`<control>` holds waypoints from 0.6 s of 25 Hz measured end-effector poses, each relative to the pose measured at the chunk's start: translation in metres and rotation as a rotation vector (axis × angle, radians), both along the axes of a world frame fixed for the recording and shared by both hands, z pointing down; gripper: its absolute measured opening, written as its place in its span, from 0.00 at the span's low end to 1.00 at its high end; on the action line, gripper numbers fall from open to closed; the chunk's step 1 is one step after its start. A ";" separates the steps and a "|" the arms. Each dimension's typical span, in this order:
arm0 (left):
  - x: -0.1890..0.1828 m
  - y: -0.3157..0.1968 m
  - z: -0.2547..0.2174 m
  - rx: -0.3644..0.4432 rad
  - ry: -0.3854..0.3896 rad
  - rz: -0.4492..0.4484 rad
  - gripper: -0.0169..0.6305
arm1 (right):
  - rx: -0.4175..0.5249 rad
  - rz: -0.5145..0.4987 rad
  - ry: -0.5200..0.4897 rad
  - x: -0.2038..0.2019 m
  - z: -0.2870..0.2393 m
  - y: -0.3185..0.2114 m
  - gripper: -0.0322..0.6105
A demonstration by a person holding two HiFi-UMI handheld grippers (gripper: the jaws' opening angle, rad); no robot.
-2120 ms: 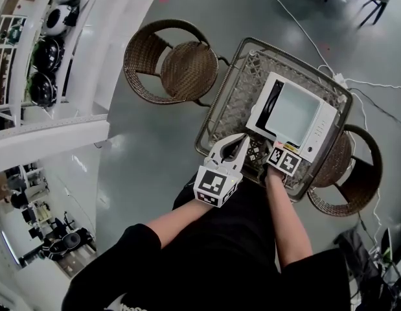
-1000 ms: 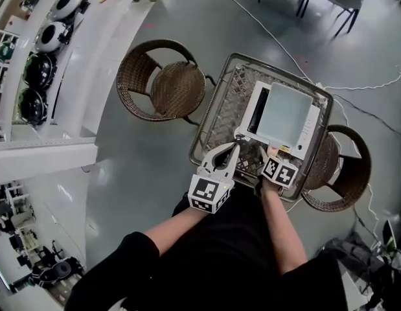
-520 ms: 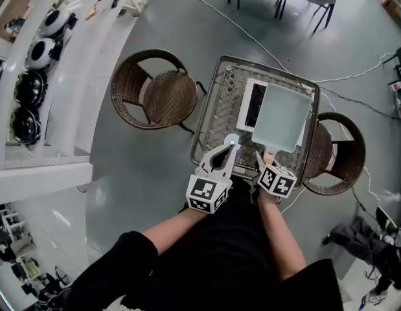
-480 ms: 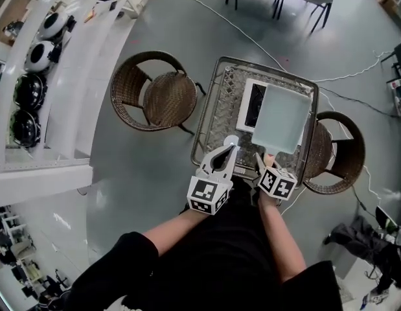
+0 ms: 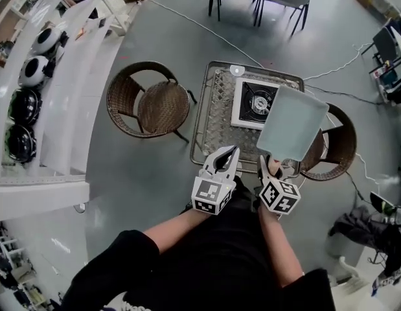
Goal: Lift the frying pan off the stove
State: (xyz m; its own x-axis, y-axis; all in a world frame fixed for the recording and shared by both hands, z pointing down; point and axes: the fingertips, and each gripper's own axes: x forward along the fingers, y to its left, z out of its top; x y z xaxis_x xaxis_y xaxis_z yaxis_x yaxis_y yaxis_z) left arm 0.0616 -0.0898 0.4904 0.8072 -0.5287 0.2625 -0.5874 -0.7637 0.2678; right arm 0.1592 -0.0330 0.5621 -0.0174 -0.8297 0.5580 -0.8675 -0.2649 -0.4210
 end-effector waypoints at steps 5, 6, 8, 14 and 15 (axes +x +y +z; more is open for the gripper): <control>-0.008 0.017 -0.010 0.026 0.003 0.027 0.04 | 0.047 0.024 0.103 -0.007 -0.025 0.031 0.26; -0.008 0.020 -0.011 0.035 0.004 0.033 0.04 | 0.058 0.028 0.114 -0.008 -0.030 0.036 0.26; -0.005 0.026 -0.015 0.056 0.003 0.048 0.04 | 0.081 0.040 0.127 -0.010 -0.041 0.045 0.26; -0.012 0.037 -0.028 0.106 -0.007 0.077 0.04 | 0.114 0.088 0.186 -0.011 -0.066 0.063 0.26; -0.014 0.040 -0.030 0.108 -0.006 0.076 0.04 | 0.118 0.093 0.199 -0.011 -0.069 0.066 0.26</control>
